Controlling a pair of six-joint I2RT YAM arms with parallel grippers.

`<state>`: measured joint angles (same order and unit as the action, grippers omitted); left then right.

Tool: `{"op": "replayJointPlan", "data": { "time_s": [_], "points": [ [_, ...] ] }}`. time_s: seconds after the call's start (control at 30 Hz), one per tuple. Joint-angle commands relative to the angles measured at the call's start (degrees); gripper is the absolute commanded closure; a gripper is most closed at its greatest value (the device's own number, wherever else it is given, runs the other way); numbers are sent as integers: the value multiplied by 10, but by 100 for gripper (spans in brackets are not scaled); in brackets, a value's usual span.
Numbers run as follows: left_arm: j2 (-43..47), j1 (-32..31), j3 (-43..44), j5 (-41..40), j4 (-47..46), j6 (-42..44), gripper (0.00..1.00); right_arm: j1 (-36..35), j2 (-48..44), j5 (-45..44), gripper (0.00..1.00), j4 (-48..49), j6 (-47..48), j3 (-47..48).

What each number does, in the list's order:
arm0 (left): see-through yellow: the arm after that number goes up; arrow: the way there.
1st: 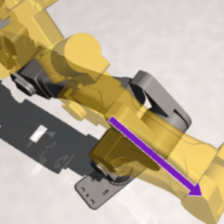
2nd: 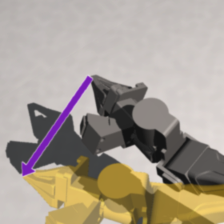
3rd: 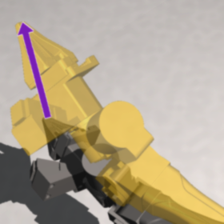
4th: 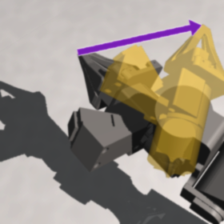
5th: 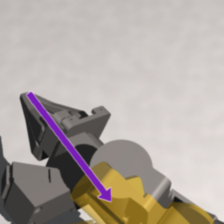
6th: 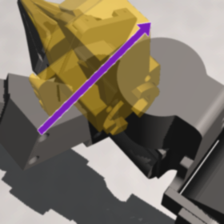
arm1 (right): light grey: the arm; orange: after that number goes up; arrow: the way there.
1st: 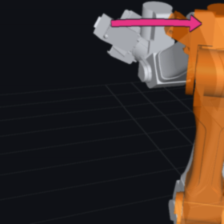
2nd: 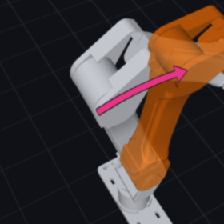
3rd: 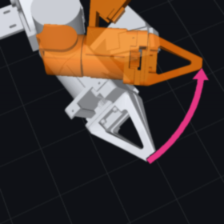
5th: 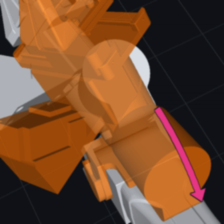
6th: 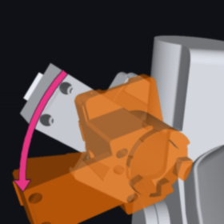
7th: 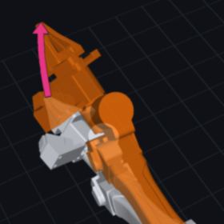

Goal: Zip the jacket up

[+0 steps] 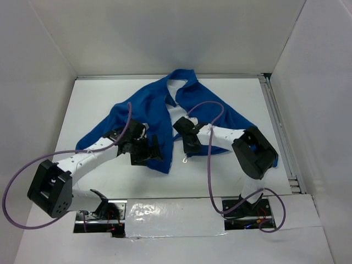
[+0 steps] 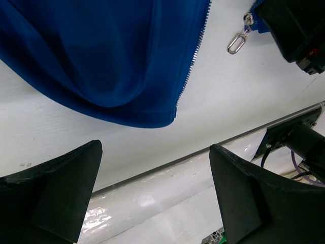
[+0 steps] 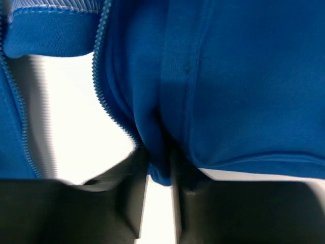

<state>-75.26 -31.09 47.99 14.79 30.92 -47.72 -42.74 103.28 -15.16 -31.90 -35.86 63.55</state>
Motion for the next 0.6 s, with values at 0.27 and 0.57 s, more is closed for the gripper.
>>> {"op": "replayJointPlan", "data": {
  "time_s": [0.27, 0.57],
  "points": [
    [-48, -1, 38, 7, -7, 48, 1, 33, -53, 64, 100, 37, 32, -48],
    [-125, -31, 59, -47, 21, 48, 1, 48, -217, 79, 100, 81, 31, -96]
  ]
}}
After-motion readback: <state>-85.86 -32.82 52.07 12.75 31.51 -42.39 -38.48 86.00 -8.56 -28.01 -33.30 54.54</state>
